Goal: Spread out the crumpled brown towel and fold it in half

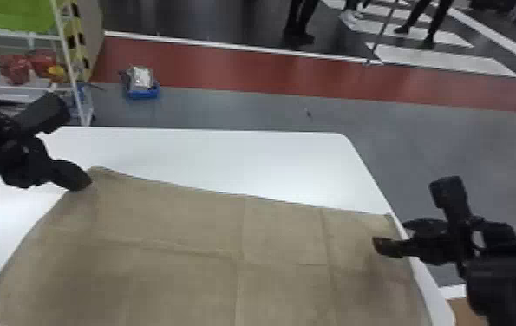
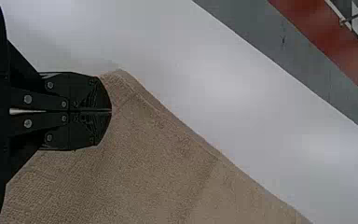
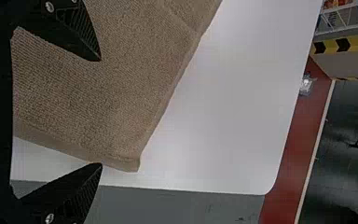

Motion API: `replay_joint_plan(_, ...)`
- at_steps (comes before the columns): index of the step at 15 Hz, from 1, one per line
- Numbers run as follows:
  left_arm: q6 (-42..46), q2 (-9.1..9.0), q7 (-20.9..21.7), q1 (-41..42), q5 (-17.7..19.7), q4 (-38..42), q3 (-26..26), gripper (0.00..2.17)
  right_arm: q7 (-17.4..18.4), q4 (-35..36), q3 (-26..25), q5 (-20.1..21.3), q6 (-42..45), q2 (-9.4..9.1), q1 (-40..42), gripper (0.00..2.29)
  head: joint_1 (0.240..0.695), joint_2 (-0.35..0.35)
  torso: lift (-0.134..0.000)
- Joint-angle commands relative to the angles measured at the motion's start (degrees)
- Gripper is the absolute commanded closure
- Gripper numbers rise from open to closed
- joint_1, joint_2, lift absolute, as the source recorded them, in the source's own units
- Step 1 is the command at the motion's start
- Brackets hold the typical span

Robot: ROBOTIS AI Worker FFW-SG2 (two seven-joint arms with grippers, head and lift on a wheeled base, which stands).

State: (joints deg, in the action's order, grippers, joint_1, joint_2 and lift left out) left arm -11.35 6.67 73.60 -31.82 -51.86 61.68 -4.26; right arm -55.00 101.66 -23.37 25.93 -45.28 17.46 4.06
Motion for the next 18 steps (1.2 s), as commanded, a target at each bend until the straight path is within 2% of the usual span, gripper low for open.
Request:
replay_joint_plan(1, -0.22, 0.80, 1.73, 2.21, -0.34, 4.41, -2.95, 1.44, 1.65, -3.13, 0.96, 0.00, 0.14, 0.03, -2.21, 0.09, 0.695, -0.251, -0.123)
replay_joint_plan(2, -0.39, 0.89, 1.99, 2.82, -0.34, 5.56, -3.65, 1.44, 2.18, -4.19, 1.58, 0.00, 0.31, 0.03, -3.09, 0.09, 0.695, -0.246, -0.123)
replay_joint_plan(4, -0.39, 0.62, -2.05, 4.31, -0.34, 6.26, -5.85, 1.41, 2.18, -4.80, 2.10, 0.00, 0.14, 0.03, -3.71, 0.09, 0.695, -0.223, -0.123)
replay_joint_plan(6, -0.57, 0.18, -3.37, 5.28, 0.27, 6.79, -5.94, 0.80, 2.18, -4.98, 2.37, 0.00, 0.14, -0.06, -3.88, 0.09, 0.695, -0.202, -0.123)
replay_joint_plan(7, -2.33, -0.08, -3.28, 5.28, 0.53, 7.58, -5.85, 0.62, 2.18, -4.98, 2.37, 0.00, -0.04, 0.03, -3.88, 0.09, 0.695, -0.195, -0.123)
replay_joint_plan(8, -3.03, -0.52, -3.37, 5.28, 0.97, 7.75, -5.76, 0.61, 2.09, -4.98, 2.10, 0.09, -0.21, 0.03, -3.88, 0.09, 0.695, -0.195, -0.123)
replay_joint_plan(11, -7.78, -2.28, -7.41, 4.23, 1.24, 7.67, -5.06, 0.59, 1.92, -4.80, 1.49, 0.09, -0.04, 0.29, -3.09, 0.09, 0.695, -0.202, -0.123)
replay_joint_plan(14, -8.48, -3.33, -8.21, 3.26, 1.94, 7.05, -4.27, 0.59, 1.74, -4.54, 0.61, 0.09, 0.14, 0.38, -2.39, 0.09, 0.695, -0.219, -0.123)
replay_joint_plan(18, -9.18, -3.77, -10.49, 2.12, 1.85, 4.15, -2.86, 0.59, 1.48, -4.19, 0.17, 0.09, 0.31, 0.56, -1.95, 0.08, 0.695, -0.239, -0.123)
